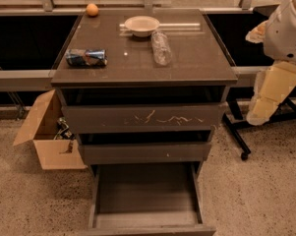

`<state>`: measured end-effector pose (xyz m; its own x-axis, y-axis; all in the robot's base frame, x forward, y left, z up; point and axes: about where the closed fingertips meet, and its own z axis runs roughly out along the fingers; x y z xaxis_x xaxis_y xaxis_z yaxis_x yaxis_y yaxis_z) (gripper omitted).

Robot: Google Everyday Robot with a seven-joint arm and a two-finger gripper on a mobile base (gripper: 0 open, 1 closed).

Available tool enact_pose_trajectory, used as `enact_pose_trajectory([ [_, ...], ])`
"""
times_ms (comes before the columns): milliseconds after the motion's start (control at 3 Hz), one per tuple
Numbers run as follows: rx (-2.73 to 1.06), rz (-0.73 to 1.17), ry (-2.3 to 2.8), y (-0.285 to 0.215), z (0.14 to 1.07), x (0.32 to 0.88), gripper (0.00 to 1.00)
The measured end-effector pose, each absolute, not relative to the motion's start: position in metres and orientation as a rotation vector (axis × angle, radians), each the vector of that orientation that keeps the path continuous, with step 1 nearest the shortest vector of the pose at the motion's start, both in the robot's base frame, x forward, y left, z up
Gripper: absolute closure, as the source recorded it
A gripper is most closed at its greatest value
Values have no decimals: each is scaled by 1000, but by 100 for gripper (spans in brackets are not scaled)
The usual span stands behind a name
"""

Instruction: Place redbull can into bottom drawer

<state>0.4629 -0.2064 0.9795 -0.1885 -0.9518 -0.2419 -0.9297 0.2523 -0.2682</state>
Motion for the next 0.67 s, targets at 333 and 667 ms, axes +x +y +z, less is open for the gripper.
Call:
enact_pose_trajectory([
  [333,-1729,-32,2113,-190,977,500,0],
  [667,-1722,44,2054,-169,969,540,0],
])
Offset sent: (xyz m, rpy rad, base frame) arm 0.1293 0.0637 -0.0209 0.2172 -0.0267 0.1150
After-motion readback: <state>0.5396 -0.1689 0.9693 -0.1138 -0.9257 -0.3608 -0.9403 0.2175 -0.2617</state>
